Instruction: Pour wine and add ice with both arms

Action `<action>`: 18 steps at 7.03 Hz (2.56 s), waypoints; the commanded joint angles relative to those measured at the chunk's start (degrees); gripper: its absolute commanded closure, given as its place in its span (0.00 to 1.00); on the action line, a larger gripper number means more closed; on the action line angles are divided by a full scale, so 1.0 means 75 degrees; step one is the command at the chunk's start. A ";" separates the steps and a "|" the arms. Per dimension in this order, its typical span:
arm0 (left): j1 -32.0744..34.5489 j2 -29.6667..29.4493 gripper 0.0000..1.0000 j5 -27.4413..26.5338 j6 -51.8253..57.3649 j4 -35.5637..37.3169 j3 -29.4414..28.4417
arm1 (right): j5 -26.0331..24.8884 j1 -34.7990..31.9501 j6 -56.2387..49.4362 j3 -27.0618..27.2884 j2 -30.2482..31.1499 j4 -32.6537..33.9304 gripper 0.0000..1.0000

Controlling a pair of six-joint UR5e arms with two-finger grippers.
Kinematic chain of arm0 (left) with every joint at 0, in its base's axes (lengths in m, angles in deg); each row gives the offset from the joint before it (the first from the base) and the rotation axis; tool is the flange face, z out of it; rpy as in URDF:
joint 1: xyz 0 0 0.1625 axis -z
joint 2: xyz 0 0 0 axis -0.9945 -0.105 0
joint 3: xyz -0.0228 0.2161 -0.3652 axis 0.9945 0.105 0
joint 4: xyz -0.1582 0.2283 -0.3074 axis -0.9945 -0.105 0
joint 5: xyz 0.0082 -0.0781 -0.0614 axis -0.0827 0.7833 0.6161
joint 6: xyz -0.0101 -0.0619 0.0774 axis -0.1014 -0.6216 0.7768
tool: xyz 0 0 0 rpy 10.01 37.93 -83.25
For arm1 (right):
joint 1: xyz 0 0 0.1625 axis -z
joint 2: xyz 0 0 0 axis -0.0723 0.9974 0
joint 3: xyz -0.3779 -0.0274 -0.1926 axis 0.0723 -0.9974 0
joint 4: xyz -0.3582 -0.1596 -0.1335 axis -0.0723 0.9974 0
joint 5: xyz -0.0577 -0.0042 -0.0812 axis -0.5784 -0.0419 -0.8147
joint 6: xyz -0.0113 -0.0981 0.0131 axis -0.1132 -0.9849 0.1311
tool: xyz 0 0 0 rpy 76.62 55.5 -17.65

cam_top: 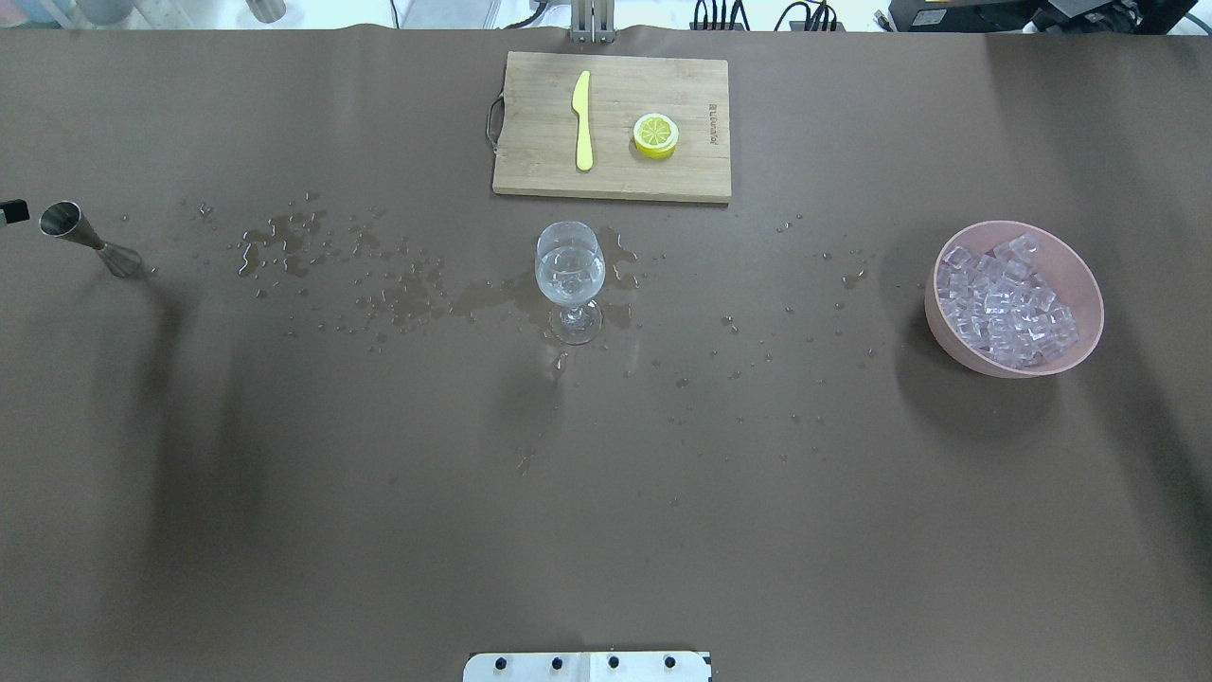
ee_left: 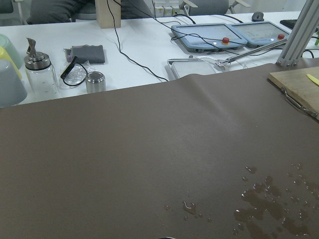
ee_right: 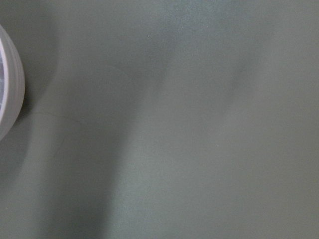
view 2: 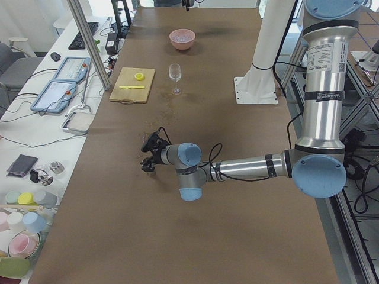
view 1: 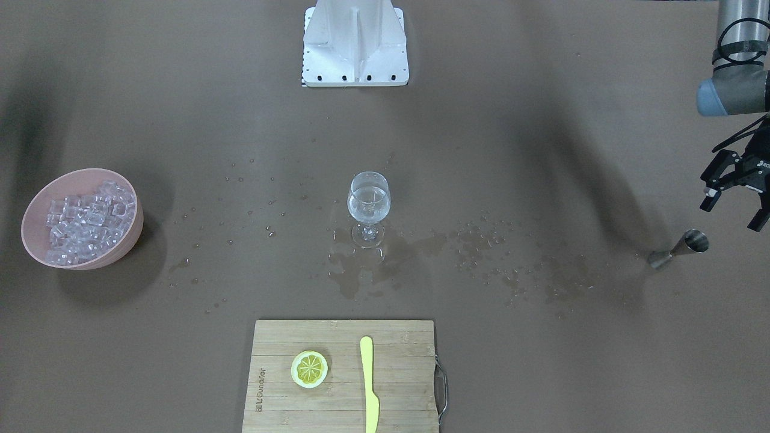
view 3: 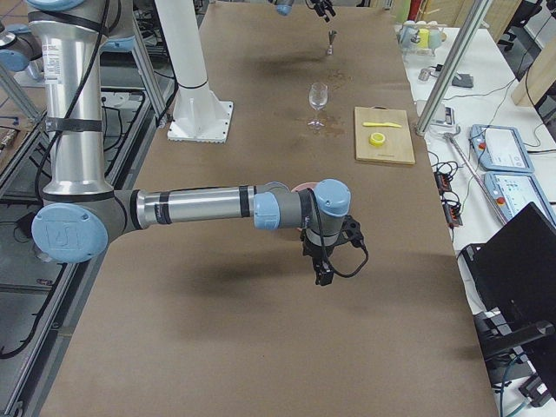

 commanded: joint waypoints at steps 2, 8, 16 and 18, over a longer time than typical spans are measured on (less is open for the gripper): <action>-0.0186 0.0018 0.03 -0.0158 -0.0882 -0.0779 -0.0254 | 0.0066 0.0021 0.0000 -0.0010 -0.0002 0.0000 0.00; -0.1849 0.0112 0.03 -0.3073 0.0290 -0.0921 -0.0710 | 0.0067 0.0197 0.0012 -0.0034 -0.0025 0.0000 0.00; -0.2308 -0.0708 0.03 -0.3991 0.0255 -0.0652 -0.1623 | 0.0067 0.0232 0.0012 0.0001 -0.0072 0.0000 0.00; -0.2320 -0.0767 0.03 -0.4002 0.0220 -0.0640 -0.1753 | 0.0160 0.0244 0.0012 0.0002 -0.0072 0.0000 0.00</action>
